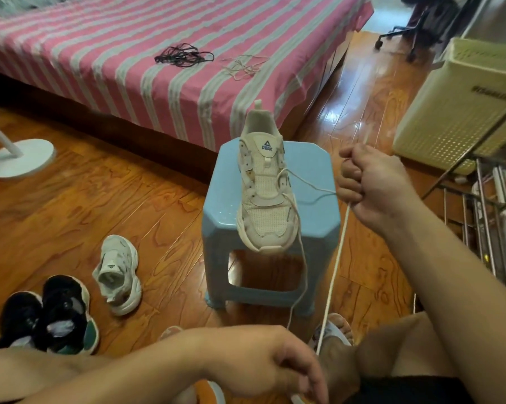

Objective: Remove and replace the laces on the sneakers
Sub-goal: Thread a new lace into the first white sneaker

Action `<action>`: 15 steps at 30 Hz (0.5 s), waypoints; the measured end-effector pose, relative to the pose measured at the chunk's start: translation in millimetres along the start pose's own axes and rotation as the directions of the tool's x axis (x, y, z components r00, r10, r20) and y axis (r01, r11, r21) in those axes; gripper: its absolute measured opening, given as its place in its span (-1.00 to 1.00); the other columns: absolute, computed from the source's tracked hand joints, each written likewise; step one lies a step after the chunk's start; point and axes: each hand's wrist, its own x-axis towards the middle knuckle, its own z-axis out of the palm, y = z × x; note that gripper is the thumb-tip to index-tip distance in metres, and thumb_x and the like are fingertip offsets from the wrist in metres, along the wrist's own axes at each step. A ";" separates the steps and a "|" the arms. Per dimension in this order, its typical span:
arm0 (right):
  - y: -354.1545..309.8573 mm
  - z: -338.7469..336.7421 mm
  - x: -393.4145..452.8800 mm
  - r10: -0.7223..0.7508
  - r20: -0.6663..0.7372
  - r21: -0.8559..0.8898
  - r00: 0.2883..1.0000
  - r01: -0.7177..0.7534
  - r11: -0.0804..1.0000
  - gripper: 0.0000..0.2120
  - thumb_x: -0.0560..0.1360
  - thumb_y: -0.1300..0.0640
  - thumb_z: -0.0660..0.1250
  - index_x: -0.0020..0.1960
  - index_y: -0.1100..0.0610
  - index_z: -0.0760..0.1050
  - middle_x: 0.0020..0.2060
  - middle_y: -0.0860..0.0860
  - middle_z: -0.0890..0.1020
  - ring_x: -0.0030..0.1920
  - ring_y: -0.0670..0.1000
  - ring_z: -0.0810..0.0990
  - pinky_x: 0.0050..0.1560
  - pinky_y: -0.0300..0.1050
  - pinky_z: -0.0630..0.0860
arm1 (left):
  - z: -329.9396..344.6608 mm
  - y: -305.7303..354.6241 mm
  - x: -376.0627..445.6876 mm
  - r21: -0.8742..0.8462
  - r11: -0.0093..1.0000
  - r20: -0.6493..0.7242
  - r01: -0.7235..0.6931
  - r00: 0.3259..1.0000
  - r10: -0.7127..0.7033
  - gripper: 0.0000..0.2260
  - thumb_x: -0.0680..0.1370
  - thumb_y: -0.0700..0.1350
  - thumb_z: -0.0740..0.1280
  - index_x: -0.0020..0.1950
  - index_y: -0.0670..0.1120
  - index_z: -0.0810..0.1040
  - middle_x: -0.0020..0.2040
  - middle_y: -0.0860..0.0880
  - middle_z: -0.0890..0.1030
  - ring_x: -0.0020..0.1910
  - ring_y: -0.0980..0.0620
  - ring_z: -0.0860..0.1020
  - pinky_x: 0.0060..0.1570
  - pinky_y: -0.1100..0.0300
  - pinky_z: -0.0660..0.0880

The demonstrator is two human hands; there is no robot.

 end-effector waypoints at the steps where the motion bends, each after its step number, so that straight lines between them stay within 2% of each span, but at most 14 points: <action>1: 1.0 3.7 -3.6 -0.024 0.023 -0.100 0.999 0.026 0.995 -0.77 0.70 0.11 0.10 -0.07 0.11 0.44 -0.49 -0.06 0.24 -0.52 -0.10 0.13 -0.56 -0.27 0.05 | -6.1 0.6 -3.3 0.074 0.997 0.053 -0.006 0.999 0.002 -0.79 0.67 -0.17 0.31 0.28 -0.08 0.62 0.32 -0.04 0.61 0.37 0.14 0.52 0.42 0.16 0.40; 2: 1.7 8.0 -10.2 -0.023 0.075 -0.215 0.997 0.039 0.976 -0.78 0.69 0.13 0.12 -0.08 0.12 0.45 -0.49 -0.06 0.26 -0.52 -0.09 0.14 -0.55 -0.26 0.08 | -13.9 2.9 -7.5 0.133 0.991 0.049 0.019 0.998 -0.026 -0.79 0.67 -0.11 0.33 0.29 0.00 0.63 0.36 0.04 0.58 0.45 0.19 0.43 0.47 0.16 0.34; 3: 3.8 12.7 -18.7 0.009 0.150 -0.327 0.989 0.041 0.944 -0.78 0.68 0.15 0.14 -0.11 0.12 0.45 -0.50 -0.06 0.26 -0.51 -0.08 0.16 -0.54 -0.26 0.09 | -23.0 6.3 -10.7 0.161 0.984 -0.049 0.073 0.997 -0.066 -0.81 0.66 -0.05 0.34 0.26 0.06 0.64 0.33 0.08 0.60 0.44 0.20 0.43 0.47 0.12 0.36; 4: 7.7 18.5 -29.2 0.063 0.232 -0.425 0.971 0.043 0.904 -0.78 0.67 0.16 0.15 -0.13 0.13 0.46 -0.50 -0.06 0.27 -0.51 -0.08 0.17 -0.53 -0.24 0.09 | -33.0 10.9 -13.6 0.093 0.986 -0.243 0.136 0.964 -0.110 -0.83 0.66 0.00 0.34 0.20 0.06 0.67 0.22 0.06 0.66 0.33 0.14 0.55 0.39 0.05 0.46; 5: 14.1 24.7 -40.1 0.117 0.302 -0.517 0.946 0.060 0.854 -0.77 0.66 0.15 0.16 -0.14 0.14 0.47 -0.50 -0.06 0.29 -0.51 -0.08 0.19 -0.51 -0.21 0.10 | -43.7 14.2 -15.8 -0.086 0.987 -0.484 0.135 0.861 -0.160 -0.83 0.66 0.01 0.32 0.15 0.02 0.68 0.10 -0.01 0.70 0.14 0.06 0.65 0.26 0.01 0.57; 6: 22.3 31.2 -50.2 0.152 0.354 -0.607 0.923 0.103 0.788 -0.75 0.66 0.13 0.17 -0.16 0.13 0.48 -0.50 -0.07 0.32 -0.51 -0.08 0.23 -0.49 -0.20 0.13 | -52.8 18.4 -17.8 -0.309 0.951 -0.662 0.012 0.715 -0.224 -0.80 0.68 -0.01 0.30 0.14 -0.05 0.67 0.03 -0.08 0.72 0.00 0.00 0.68 0.12 0.04 0.61; 7: 32.1 37.4 -57.8 0.161 0.391 -0.685 0.906 0.170 0.708 -0.73 0.66 0.11 0.17 -0.19 0.10 0.49 -0.50 -0.08 0.36 -0.51 -0.09 0.28 -0.47 -0.19 0.19 | -60.5 22.1 -18.8 -0.455 0.874 -0.749 -0.173 0.606 -0.269 -0.78 0.68 -0.04 0.28 0.18 -0.10 0.66 0.01 -0.13 0.73 -0.03 -0.01 0.69 0.07 0.07 0.62; 8: 42.1 42.4 -63.6 0.151 0.421 -0.737 0.894 0.240 0.631 -0.70 0.66 0.09 0.17 -0.23 0.06 0.48 -0.50 -0.09 0.41 -0.49 -0.11 0.33 -0.43 -0.17 0.24 | -66.9 25.7 -19.1 -0.501 0.805 -0.792 -0.318 0.543 -0.279 -0.76 0.67 -0.06 0.27 0.21 -0.13 0.64 0.03 -0.14 0.73 0.01 -0.02 0.70 0.08 0.08 0.63; 10: 58.4 50.3 -67.5 0.101 0.446 -0.771 0.889 0.325 0.548 -0.66 0.66 0.09 0.16 -0.27 0.07 0.46 -0.48 -0.10 0.46 -0.45 -0.17 0.37 -0.36 -0.16 0.29 | -71.5 28.5 -16.6 -0.499 0.735 -0.835 -0.458 0.481 -0.267 -0.77 0.66 -0.10 0.30 0.21 -0.15 0.66 0.06 -0.12 0.73 0.09 -0.03 0.70 0.10 0.09 0.65; 13: 65.8 59.2 -67.2 0.050 0.436 -0.766 0.899 0.341 0.545 -0.66 0.68 0.08 0.13 -0.24 0.14 0.46 -0.41 -0.05 0.48 -0.40 -0.16 0.40 -0.31 -0.13 0.30 | -74.6 26.1 -9.8 -0.489 0.736 -0.859 -0.468 0.405 -0.314 -0.85 0.62 -0.19 0.34 0.12 -0.14 0.70 0.01 -0.12 0.74 0.06 -0.04 0.71 0.05 0.13 0.66; 15: 65.0 62.4 -66.3 0.074 0.461 -0.760 0.884 0.351 0.547 -0.65 0.68 0.06 0.13 -0.23 0.13 0.47 -0.40 -0.04 0.50 -0.40 -0.15 0.40 -0.29 -0.09 0.33 | -78.9 21.3 -9.1 -0.500 0.731 -0.856 -0.464 0.393 -0.336 -0.86 0.62 -0.21 0.35 0.07 -0.13 0.71 -0.02 -0.12 0.73 0.02 -0.04 0.71 -0.01 0.16 0.65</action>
